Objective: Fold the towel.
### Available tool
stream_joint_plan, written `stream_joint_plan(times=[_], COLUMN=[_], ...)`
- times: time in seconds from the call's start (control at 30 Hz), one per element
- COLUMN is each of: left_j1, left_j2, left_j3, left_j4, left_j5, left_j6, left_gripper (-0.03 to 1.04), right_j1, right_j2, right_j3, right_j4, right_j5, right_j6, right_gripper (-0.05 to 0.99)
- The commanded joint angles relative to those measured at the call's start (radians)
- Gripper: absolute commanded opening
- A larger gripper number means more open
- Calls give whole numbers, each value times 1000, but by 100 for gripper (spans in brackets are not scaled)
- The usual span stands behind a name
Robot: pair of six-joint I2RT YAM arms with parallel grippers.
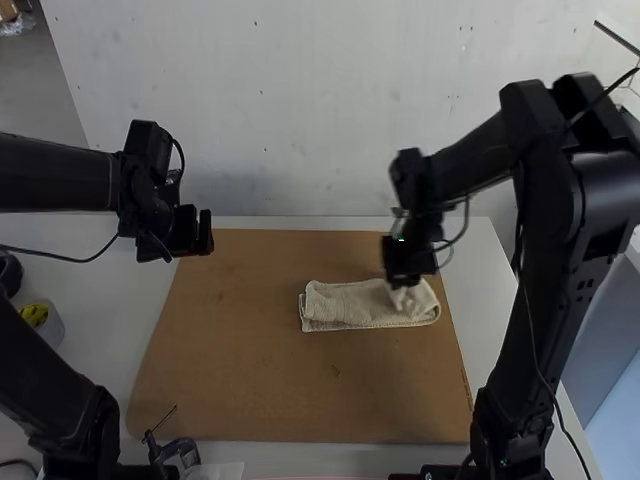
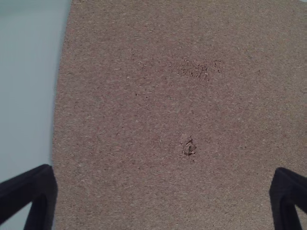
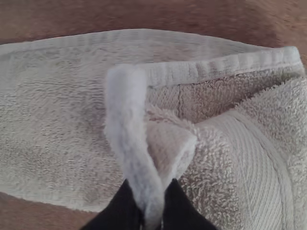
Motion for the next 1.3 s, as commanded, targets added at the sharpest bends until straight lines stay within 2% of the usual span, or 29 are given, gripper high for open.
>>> stream_joint_plan(times=[0.0, 0.13, 0.4, 0.57, 0.6, 0.63, 0.67, 0.73, 0.83, 0.93, 0.97, 1.27], left_j1=[0, 10, -1, -3, -1, -1, 0, 0, 0, -4, -7, 0], left_j2=[-12, -17, -17, -20, -20, -18, -17, -15, -18, -23, -23, -23], left_j3=[-13, -13, -13, -22, -25, -26, -28, -28, -28, -28, -29, -39], left_j4=[6, 6, 12, 12, 12, 12, 12, 12, 12, 12, 12, 15], left_j5=[5, 4, 5, 5, 5, 5, 5, 5, 5, 8, 8, 11], left_j6=[10, 14, 11, 11, 11, 11, 10, 10, 10, 7, 7, 7], left_gripper=[99, 99, 99, 99, 99, 99, 99, 99, 99, 99, 99, 99], right_j1=[80, 216, 371, 391, 394, 394, 394, 385, 354, 327, 324, 382], right_j2=[58, 127, 239, 272, 272, 262, 228, 134, 34, 15, 34, 183], right_j3=[87, 167, 368, 383, 378, 375, 375, 375, 371, 328, 312, 262], right_j4=[-25, -61, -146, -144, -137, -130, -129, -126, -124, -135, -135, -118], right_j5=[42, 74, 103, 114, 122, 120, 112, 111, 106, 112, 112, 131], right_j6=[106, 156, 215, 226, 226, 226, 227, 227, 222, 202, 201, 209], right_gripper=[2, 2, 2, 2, 20, 56, 85, 88, 88, 9, 2, 2])
